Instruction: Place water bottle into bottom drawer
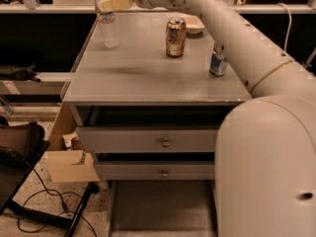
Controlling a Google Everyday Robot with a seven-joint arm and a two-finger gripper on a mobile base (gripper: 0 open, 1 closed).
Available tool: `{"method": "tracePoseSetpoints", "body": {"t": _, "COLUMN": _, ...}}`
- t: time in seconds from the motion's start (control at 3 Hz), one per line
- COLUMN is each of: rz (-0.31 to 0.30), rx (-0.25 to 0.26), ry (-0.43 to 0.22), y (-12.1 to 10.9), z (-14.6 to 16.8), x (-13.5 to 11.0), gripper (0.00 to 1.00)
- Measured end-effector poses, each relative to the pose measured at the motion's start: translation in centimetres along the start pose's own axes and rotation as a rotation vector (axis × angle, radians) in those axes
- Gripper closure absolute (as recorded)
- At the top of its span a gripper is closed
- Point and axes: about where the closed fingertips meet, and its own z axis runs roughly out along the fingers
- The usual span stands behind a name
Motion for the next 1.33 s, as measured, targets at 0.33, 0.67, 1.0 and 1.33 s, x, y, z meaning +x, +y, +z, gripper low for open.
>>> {"method": "tracePoseSetpoints", "body": {"t": 0.33, "rz": 0.095, "rx": 0.017, "ry": -0.007, "y": 1.5, "z": 3.4, "x": 1.9, "gripper": 0.00}}
{"method": "tracePoseSetpoints", "body": {"t": 0.67, "rz": 0.180, "rx": 0.030, "ry": -0.012, "y": 2.6, "z": 6.3, "x": 3.9, "gripper": 0.00}}
{"method": "tracePoseSetpoints", "body": {"t": 1.0, "rz": 0.227, "rx": 0.055, "ry": -0.020, "y": 3.3, "z": 8.3, "x": 5.4, "gripper": 0.00}}
{"method": "tracePoseSetpoints", "body": {"t": 1.33, "rz": 0.238, "rx": 0.083, "ry": -0.039, "y": 3.7, "z": 10.0, "x": 6.4, "gripper": 0.19}}
